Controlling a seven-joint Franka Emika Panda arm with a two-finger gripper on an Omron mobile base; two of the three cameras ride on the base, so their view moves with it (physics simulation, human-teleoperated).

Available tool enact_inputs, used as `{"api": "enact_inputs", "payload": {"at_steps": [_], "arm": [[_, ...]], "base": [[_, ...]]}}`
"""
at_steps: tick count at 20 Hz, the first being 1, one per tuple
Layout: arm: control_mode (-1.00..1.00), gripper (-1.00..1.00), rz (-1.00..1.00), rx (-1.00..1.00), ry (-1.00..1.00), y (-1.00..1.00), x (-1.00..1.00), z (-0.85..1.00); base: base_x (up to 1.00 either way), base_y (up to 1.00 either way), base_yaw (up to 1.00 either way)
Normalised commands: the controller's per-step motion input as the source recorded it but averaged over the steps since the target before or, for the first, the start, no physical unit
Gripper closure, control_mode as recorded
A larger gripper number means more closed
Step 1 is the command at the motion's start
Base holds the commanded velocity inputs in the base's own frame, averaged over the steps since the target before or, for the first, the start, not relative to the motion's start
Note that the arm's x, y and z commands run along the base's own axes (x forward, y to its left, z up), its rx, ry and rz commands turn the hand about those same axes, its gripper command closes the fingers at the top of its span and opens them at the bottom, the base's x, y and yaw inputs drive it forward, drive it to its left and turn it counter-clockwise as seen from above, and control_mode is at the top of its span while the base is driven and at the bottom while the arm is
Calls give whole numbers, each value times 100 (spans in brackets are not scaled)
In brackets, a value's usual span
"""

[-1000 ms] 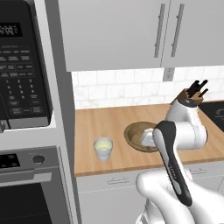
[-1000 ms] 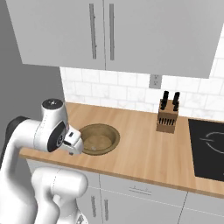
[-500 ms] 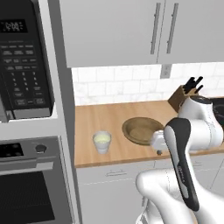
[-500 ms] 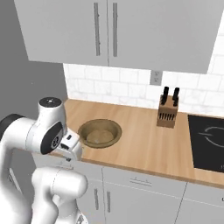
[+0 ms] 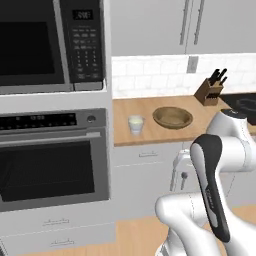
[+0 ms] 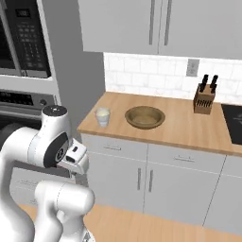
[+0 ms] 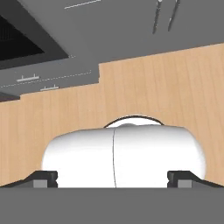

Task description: Grab a lemon wedge from the fridge and one ice cube from the ice bowl, and put them in the glass of lemonade.

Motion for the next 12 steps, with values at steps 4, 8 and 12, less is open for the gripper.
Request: {"api": "enact_inputs", "payload": {"at_steps": [4,8,12], "arm": [[100,-100,0,0,0,0,0,0],[100,-100,0,0,0,0,0,0],[100,-100,0,0,0,0,0,0]], "base": [[-12,100,0],[0,100,0],[-15,100,0]]}}
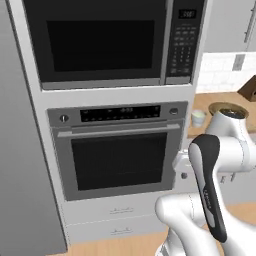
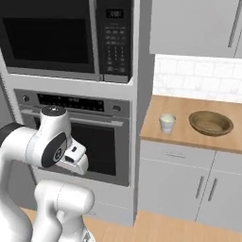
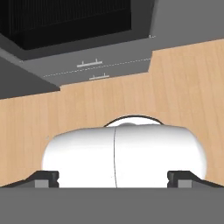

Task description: Grab a lemon wedge from the fridge and one ice cube from the ice bowl, and put them in the glass of lemonade.

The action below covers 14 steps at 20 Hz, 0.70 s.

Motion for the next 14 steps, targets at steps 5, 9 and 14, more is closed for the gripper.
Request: {"api": "enact_inputs", "payload": {"at_steps": [5,9,14], "arm": [[100,-100,0,0,0,0,0,0],[100,-100,0,0,0,0,0,0],[100,-100,0,0,0,0,0,0]], "base": [[-28,100,0],[-23,100,0],[-18,100,0]]}}
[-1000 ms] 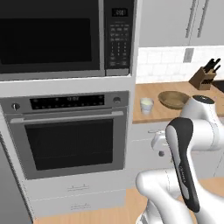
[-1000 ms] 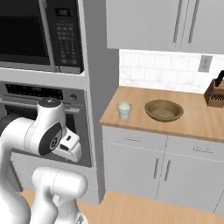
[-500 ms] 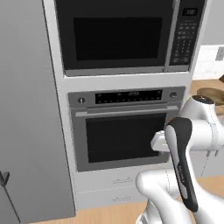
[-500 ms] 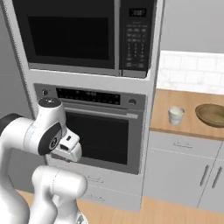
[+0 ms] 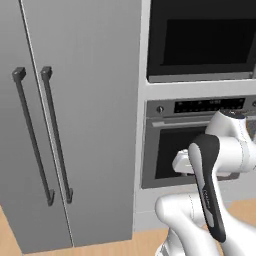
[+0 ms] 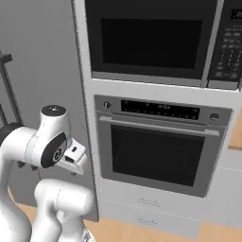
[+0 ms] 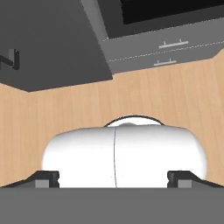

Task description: Grab a lemon wedge from the fridge and one ice cube from the ice bowl, and put them in the glass of lemonade.

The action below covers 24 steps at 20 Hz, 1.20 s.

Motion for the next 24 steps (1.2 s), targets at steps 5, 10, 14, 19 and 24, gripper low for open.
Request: {"api": "enact_inputs", "payload": {"at_steps": [5,10,14,19,24], "arm": [[100,-100,0,0,0,0,0,0],[100,-100,0,0,0,0,0,0],[100,-100,0,0,0,0,0,0],[100,-100,0,0,0,0,0,0],[100,-100,0,0,0,0,0,0]], "base": [[-13,100,0],[-14,100,0],[-20,100,0],[-21,88,0],[-10,3,-4]]}}
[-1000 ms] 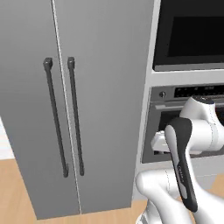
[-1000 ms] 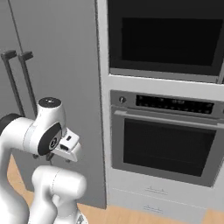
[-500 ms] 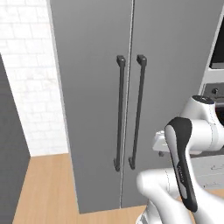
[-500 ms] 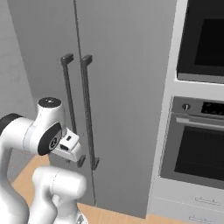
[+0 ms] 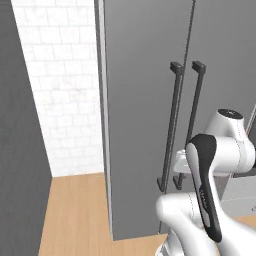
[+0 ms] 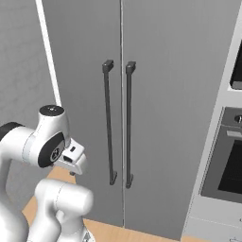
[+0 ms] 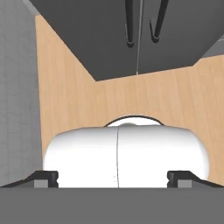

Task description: Grab a lemon wedge from the fridge and one ice cube from the ice bowl, and put them in the glass of lemonade.

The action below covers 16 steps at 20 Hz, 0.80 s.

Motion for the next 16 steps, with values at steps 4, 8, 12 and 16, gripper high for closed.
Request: {"api": "enact_inputs", "payload": {"at_steps": [4,8,12,16], "arm": [[100,-100,0,0,0,0,0,0],[100,-100,0,0,0,0,0,0],[100,-100,0,0,0,0,0,0],[100,-100,0,0,0,0,0,0]], "base": [[-19,-49,0],[-34,-46,0],[-33,3,0],[-46,26,0]]}}
